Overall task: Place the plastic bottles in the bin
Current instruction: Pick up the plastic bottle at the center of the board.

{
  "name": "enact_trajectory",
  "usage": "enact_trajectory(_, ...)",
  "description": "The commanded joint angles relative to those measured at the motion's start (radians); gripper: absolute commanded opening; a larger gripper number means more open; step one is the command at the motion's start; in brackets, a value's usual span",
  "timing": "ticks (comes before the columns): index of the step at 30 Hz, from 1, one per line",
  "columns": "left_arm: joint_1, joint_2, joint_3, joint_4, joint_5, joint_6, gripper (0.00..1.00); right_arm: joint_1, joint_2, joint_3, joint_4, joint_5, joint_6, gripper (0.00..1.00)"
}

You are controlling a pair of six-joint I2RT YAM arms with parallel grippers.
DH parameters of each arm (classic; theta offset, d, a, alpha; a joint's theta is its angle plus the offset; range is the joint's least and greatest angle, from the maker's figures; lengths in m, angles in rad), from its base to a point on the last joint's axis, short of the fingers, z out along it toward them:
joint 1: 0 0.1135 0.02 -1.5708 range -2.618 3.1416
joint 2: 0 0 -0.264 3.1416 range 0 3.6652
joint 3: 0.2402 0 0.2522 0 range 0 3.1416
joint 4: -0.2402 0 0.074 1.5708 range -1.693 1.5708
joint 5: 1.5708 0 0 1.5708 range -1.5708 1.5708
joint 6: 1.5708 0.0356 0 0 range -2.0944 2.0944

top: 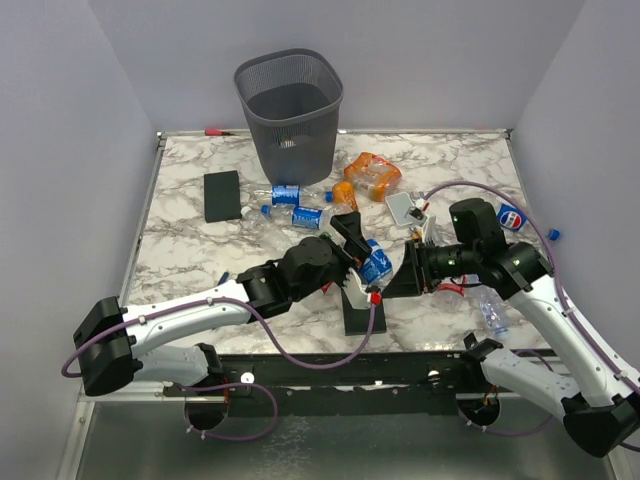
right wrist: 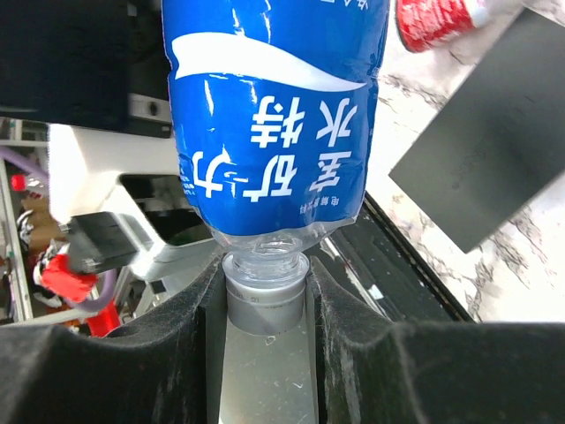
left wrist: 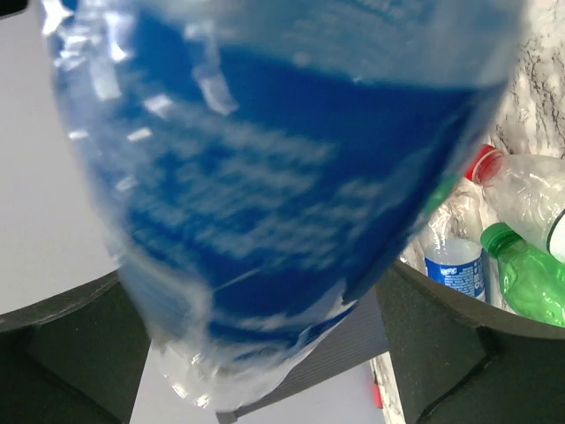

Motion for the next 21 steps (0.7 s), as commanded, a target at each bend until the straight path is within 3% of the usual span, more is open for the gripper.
enact_trajectory(1, -0.013, -0.002, 0.029, -0.027, 0.046, 0.017, 0.98, 0.007, -0.018, 0.044, 0.055, -0.112, 0.007, 0.01)
enact_trajectory(11, -0.018, -0.016, 0.027, 0.003, 0.039, -0.006, 0.74, 0.005, -0.025, 0.040, 0.088, -0.159, 0.021, 0.00)
enact_trajectory(16, -0.019, -0.026, 0.014, 0.019, 0.031, -0.016, 0.47, 0.006, -0.036, 0.045, 0.098, -0.165, 0.023, 0.01)
enact_trajectory(18, -0.019, -0.029, 0.013, 0.021, 0.030, -0.023, 0.44, 0.006, -0.042, 0.046, 0.110, -0.166, 0.028, 0.01)
enact_trajectory(19, -0.019, -0.031, 0.013, 0.024, 0.029, -0.026, 0.44, 0.006, -0.043, 0.049, 0.114, -0.166, 0.030, 0.05)
enact_trajectory(21, -0.019, -0.036, 0.012, 0.032, 0.030, -0.046, 0.44, 0.004, -0.046, 0.063, 0.119, -0.160, 0.035, 0.40)
